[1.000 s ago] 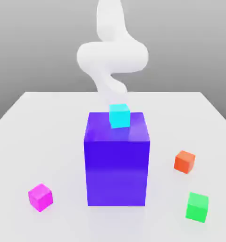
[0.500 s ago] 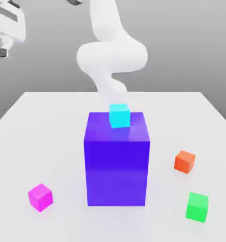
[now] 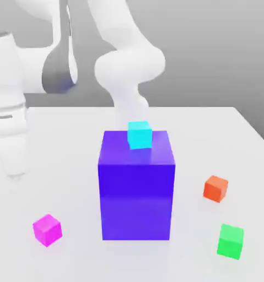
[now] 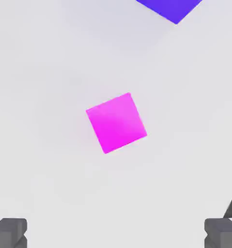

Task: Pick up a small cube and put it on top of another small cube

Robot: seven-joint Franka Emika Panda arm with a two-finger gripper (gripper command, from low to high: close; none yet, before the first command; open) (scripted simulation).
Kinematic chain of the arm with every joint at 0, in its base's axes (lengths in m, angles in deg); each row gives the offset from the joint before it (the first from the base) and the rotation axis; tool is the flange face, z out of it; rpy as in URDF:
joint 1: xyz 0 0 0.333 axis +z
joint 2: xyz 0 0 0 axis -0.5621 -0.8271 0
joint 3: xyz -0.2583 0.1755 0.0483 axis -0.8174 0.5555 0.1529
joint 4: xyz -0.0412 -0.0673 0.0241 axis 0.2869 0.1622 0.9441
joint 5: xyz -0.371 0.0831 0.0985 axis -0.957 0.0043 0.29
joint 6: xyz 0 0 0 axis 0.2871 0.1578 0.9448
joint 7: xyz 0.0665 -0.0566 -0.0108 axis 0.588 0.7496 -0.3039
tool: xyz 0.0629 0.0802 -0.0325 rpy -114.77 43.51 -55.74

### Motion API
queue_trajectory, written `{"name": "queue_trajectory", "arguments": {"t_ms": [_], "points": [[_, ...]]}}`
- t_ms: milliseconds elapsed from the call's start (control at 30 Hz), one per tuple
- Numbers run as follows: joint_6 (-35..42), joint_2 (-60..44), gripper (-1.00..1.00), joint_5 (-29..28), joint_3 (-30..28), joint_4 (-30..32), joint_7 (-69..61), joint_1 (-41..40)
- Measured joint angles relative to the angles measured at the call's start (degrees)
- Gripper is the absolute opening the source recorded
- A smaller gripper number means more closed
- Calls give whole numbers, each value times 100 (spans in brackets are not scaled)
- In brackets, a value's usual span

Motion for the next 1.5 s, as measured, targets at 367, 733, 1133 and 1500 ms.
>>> {"name": "queue_trajectory", "arguments": {"t_ms": [367,733,1133,1500], "points": [[-138,1010,-100,-2194,-2430,-426,627,2244],[670,383,-100,-946,-654,-197,150,1138],[2079,91,-100,258,1009,-537,523,1340],[2768,-77,-100,1289,1782,-854,1289,2505]]}}
